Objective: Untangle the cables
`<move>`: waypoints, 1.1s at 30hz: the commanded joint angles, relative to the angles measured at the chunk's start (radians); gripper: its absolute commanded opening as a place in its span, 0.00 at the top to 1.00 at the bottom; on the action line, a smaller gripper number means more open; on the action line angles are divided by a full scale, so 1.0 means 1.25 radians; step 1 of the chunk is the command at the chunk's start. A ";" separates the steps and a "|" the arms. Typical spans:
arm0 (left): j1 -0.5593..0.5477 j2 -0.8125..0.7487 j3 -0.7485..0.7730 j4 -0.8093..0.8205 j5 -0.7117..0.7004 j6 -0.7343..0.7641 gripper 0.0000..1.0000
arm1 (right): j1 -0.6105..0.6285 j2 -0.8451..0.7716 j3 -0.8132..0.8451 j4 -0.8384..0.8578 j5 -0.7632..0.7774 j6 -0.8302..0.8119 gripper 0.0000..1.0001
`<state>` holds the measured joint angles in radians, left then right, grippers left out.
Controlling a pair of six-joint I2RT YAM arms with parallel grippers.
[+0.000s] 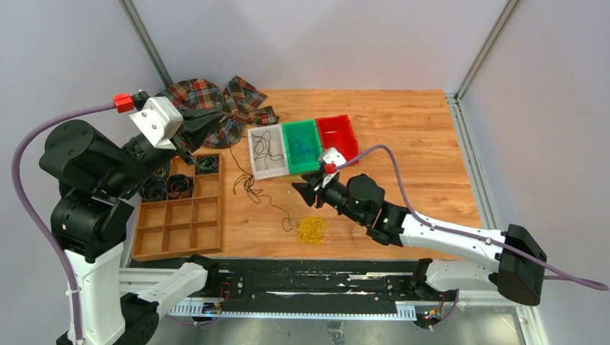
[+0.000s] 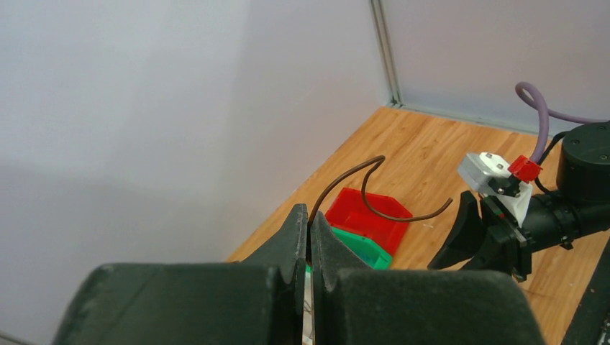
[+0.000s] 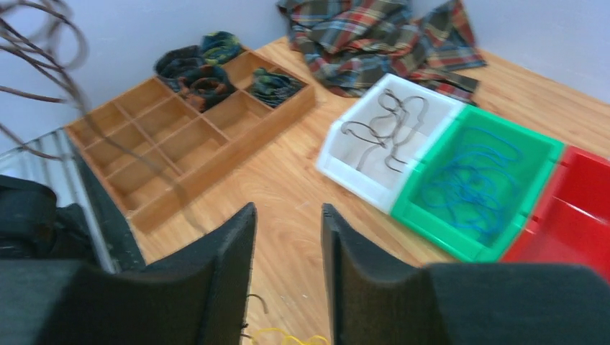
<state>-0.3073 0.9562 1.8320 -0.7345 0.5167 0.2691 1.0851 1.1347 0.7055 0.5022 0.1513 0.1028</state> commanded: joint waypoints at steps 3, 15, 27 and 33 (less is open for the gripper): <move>-0.002 0.002 -0.003 0.022 0.013 -0.007 1.00 | 0.030 0.098 0.124 0.029 -0.193 -0.015 0.39; -0.002 0.000 0.011 0.021 0.020 -0.012 0.99 | 0.056 0.266 0.233 0.090 -0.142 -0.033 0.44; -0.002 -0.025 -0.042 0.019 0.005 0.000 0.99 | 0.080 0.144 0.159 0.129 -0.127 -0.089 0.41; -0.002 -0.022 -0.032 0.019 0.002 -0.004 0.99 | 0.087 0.161 0.181 0.127 -0.134 -0.097 0.43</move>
<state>-0.3073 0.9310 1.7855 -0.7345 0.5297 0.2687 1.1744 1.3212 0.9043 0.6388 0.0029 0.0086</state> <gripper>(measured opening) 0.018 0.573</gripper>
